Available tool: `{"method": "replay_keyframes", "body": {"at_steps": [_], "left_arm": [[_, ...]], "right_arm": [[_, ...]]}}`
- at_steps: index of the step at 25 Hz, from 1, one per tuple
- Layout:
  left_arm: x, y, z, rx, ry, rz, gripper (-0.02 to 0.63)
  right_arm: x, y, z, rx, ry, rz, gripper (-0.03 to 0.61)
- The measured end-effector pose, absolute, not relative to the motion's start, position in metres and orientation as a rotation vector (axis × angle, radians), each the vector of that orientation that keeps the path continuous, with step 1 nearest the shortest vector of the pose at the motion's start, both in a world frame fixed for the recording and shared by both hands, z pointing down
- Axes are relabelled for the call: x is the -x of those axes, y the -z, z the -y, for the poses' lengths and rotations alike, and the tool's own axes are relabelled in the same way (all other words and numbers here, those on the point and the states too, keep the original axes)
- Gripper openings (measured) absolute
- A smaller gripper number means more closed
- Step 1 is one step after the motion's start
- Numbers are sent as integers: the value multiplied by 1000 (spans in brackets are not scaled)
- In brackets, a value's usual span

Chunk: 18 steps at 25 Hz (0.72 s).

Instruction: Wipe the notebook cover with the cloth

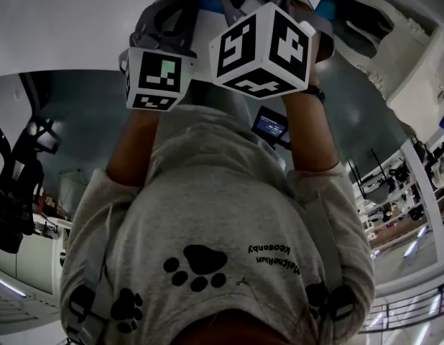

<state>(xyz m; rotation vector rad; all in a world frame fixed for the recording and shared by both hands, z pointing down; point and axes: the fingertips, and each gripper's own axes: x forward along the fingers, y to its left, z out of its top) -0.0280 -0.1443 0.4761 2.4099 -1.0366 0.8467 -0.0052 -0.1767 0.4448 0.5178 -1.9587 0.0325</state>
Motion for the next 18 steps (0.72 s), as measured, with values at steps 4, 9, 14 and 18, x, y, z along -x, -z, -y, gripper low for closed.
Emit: {"method": "replay_keyframes", "body": {"at_steps": [4, 9, 14, 18], "left_arm": [[28, -475, 144, -2411, -844, 1035, -2], [29, -476, 142, -2411, -840, 1036, -1], [30, -475, 143, -2410, -843, 1030, -2], [30, -475, 144, -2409, -843, 1029, -2]], "right_arm": [[19, -461, 177, -459, -44, 1936, 44], [24, -474, 176, -405, -40, 1886, 43], [21, -475, 176, -405, -92, 1905, 43], [5, -475, 174, -428, -120, 1894, 43]]}}
